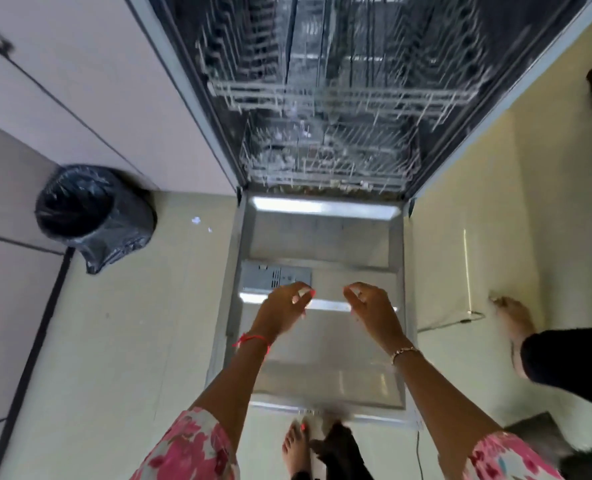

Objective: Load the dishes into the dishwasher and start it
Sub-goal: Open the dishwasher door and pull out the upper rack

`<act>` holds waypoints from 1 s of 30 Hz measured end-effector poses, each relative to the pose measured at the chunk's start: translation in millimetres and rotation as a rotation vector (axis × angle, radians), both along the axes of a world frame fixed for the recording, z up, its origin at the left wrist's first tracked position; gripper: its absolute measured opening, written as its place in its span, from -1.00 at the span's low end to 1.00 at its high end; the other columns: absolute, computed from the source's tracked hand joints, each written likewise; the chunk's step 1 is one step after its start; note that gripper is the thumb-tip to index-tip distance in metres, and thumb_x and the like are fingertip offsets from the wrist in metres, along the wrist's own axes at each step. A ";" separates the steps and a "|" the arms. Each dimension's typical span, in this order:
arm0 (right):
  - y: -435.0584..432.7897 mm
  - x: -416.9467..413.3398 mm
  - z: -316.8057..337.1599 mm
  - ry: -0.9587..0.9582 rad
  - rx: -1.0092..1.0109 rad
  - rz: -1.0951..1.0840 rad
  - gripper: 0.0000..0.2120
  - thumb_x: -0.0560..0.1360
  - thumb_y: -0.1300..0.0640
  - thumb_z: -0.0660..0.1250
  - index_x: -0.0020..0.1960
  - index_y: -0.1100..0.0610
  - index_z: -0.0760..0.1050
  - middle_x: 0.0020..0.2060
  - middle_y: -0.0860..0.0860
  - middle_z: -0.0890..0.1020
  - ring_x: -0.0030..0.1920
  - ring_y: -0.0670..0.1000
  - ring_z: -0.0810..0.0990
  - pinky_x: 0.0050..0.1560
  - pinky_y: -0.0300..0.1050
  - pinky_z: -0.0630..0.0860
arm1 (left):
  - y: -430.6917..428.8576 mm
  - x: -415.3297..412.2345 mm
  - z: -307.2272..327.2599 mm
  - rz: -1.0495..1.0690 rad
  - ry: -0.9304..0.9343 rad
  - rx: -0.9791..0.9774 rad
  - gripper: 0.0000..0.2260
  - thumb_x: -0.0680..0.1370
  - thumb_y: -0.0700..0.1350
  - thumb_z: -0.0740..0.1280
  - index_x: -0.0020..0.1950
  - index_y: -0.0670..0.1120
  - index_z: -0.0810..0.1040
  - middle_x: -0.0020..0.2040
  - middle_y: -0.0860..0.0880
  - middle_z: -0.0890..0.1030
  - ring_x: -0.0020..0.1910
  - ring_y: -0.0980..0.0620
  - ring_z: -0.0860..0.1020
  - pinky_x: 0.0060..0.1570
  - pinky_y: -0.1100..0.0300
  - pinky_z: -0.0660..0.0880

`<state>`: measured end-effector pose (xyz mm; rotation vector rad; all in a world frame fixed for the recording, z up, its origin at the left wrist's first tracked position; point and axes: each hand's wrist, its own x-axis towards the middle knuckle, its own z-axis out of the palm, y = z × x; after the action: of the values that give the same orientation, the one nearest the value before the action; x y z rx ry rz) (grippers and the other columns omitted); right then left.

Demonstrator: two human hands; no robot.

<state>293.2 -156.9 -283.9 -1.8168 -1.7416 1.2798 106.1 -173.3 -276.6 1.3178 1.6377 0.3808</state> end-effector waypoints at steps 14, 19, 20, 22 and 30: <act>236.4 -3.8 -95.9 0.475 -0.299 -0.561 -0.87 0.51 0.07 0.31 -0.20 0.06 0.49 -0.64 -0.03 0.49 -0.67 -0.11 0.35 -0.56 -0.39 0.23 | 232.1 -14.9 -106.1 0.402 -0.418 -0.022 -0.75 0.59 -0.13 0.22 0.26 -0.13 0.44 -0.60 0.07 0.48 -0.64 0.22 0.33 -0.60 0.41 0.18; 289.3 -11.0 -138.6 0.494 -0.233 -0.519 -0.88 0.54 0.14 0.24 0.07 0.10 0.44 -0.51 0.01 0.50 -0.62 -0.12 0.40 -0.54 -0.40 0.31 | 283.7 -15.0 -146.5 0.451 -0.447 0.017 -0.78 0.60 -0.16 0.20 0.19 0.06 0.26 -0.52 0.05 0.52 -0.65 0.26 0.37 -0.60 0.43 0.16; 296.7 -11.7 -147.5 0.494 -0.240 -0.509 -0.81 0.54 0.14 0.24 0.15 0.10 0.41 -0.48 0.03 0.50 -0.63 -0.11 0.40 -0.54 -0.41 0.31 | 291.8 -14.4 -152.7 0.447 -0.430 0.010 -0.82 0.61 -0.15 0.18 0.14 0.07 0.25 -0.47 0.04 0.49 -0.66 0.25 0.37 -0.58 0.41 0.17; 305.3 -14.9 -160.1 0.482 -0.270 -0.464 -0.78 0.55 0.13 0.24 0.20 0.09 0.37 -0.45 0.05 0.49 -0.60 -0.08 0.39 -0.53 -0.40 0.31 | 302.9 -13.3 -165.3 0.411 -0.407 -0.027 -0.95 0.63 -0.12 0.14 -0.01 0.03 0.31 -0.47 0.04 0.45 -0.65 0.26 0.38 -0.51 0.37 0.17; 306.2 -34.5 -174.9 0.429 -0.270 -0.480 -0.76 0.61 0.09 0.12 -0.24 0.06 0.30 -0.49 0.03 0.27 -0.53 -0.04 0.25 -0.53 -0.35 0.21 | 304.3 -11.0 -177.2 0.412 -0.357 -0.096 -0.76 0.65 -0.11 0.00 -0.22 -0.02 0.25 -0.41 -0.01 0.27 -0.69 0.25 0.26 -0.61 0.48 0.09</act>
<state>258.7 149.3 -458.8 -1.7725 -0.8782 1.5871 95.1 130.9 -453.8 0.7794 1.5898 0.7294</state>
